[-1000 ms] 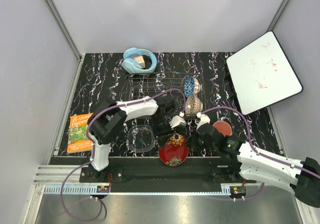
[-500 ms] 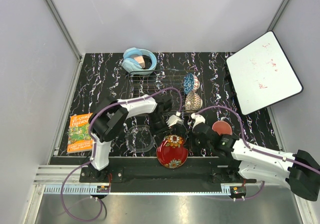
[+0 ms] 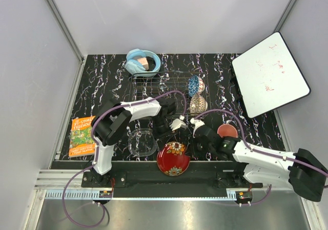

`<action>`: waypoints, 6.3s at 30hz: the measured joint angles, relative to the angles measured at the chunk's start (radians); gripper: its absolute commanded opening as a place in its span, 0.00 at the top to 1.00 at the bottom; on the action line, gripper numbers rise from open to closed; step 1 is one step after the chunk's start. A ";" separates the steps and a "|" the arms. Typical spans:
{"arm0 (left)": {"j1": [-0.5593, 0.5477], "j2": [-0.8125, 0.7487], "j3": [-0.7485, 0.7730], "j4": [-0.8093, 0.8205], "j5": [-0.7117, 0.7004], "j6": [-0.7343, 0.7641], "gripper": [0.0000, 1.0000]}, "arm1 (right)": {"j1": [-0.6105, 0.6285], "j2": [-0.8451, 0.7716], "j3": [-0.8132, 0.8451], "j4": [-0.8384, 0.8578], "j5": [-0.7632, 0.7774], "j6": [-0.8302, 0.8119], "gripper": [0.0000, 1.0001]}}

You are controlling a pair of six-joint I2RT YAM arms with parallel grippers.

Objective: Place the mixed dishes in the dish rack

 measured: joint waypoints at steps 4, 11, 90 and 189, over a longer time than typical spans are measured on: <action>-0.001 0.000 0.001 0.042 0.053 -0.008 0.85 | 0.008 0.043 0.008 0.041 -0.116 -0.014 1.00; -0.010 -0.008 0.010 0.040 0.074 -0.020 0.44 | 0.013 0.034 0.017 0.040 -0.140 -0.003 1.00; 0.784 -0.604 0.150 -0.062 0.468 -0.105 0.01 | -0.307 0.595 0.579 0.433 0.263 -1.818 1.00; 0.785 -0.922 -0.138 -0.105 0.206 0.079 0.01 | 0.114 0.744 0.549 0.129 0.074 -0.137 0.42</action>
